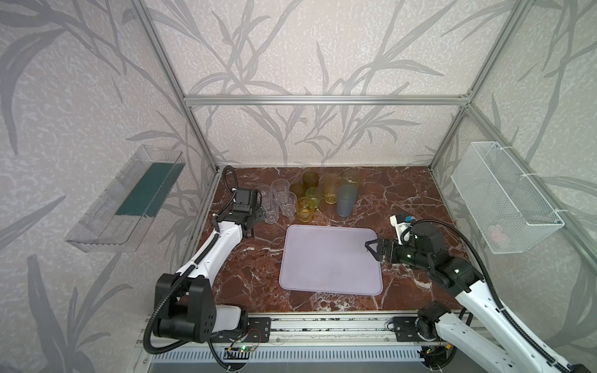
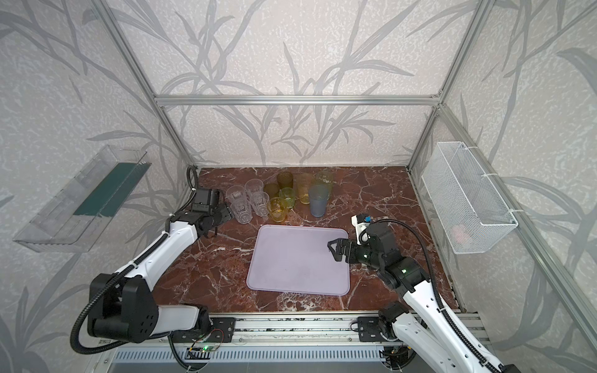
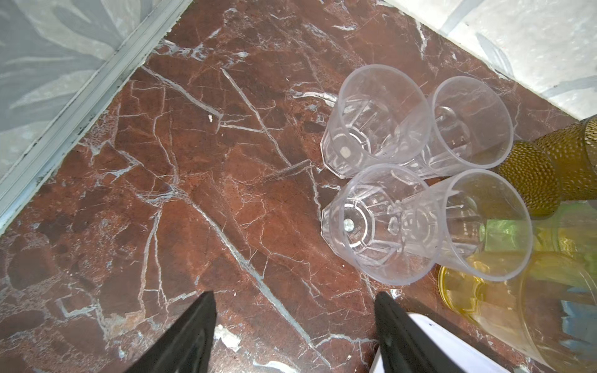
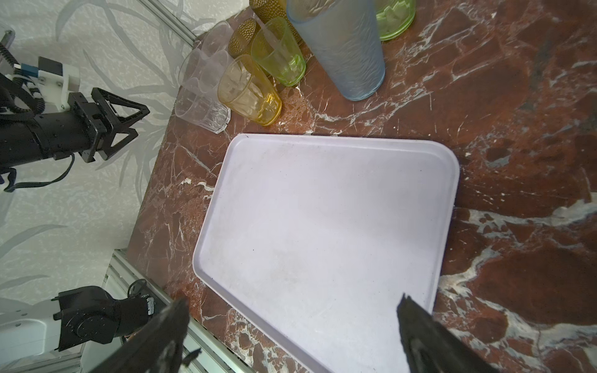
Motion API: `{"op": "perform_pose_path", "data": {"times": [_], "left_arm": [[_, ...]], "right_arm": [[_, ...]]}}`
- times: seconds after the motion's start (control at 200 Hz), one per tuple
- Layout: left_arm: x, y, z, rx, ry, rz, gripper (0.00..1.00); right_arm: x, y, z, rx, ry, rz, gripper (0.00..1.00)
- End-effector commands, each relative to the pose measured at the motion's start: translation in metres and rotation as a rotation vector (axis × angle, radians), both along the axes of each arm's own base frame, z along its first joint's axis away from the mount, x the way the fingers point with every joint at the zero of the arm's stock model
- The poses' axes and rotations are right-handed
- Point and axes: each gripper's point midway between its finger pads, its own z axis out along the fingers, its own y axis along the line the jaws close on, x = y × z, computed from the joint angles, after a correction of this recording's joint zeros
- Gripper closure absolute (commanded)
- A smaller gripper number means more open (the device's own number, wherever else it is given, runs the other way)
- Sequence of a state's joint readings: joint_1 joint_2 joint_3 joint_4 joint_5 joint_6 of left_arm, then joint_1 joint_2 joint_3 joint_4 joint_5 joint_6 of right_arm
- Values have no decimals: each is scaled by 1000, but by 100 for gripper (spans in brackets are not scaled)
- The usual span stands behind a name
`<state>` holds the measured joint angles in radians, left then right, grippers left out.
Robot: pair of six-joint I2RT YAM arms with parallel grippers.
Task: Place the glasses into the tray
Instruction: 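Lower the open left gripper over a clear plastic glass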
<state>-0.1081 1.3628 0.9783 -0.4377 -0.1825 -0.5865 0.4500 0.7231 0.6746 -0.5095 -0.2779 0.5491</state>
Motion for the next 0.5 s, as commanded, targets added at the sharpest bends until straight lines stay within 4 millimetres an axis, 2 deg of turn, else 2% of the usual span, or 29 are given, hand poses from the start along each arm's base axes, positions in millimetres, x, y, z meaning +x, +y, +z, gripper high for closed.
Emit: {"op": "perform_pose_path", "data": {"times": [0.0,0.07,0.265,0.495], "left_arm": [[15,0,8,-10,-13,8,27],[20,-2,2,-11,13,1,28],[31,-7,-7,-17,36,-20,45],[43,-14,-13,-45,22,-48,52]], "right_arm": [[-3,-7,-1,-16,-7,-19,1],[-4,-8,-4,-13,-4,-28,1],[-7,-10,-6,-21,2,-30,1],[-9,-15,-10,-52,17,-40,1]]}}
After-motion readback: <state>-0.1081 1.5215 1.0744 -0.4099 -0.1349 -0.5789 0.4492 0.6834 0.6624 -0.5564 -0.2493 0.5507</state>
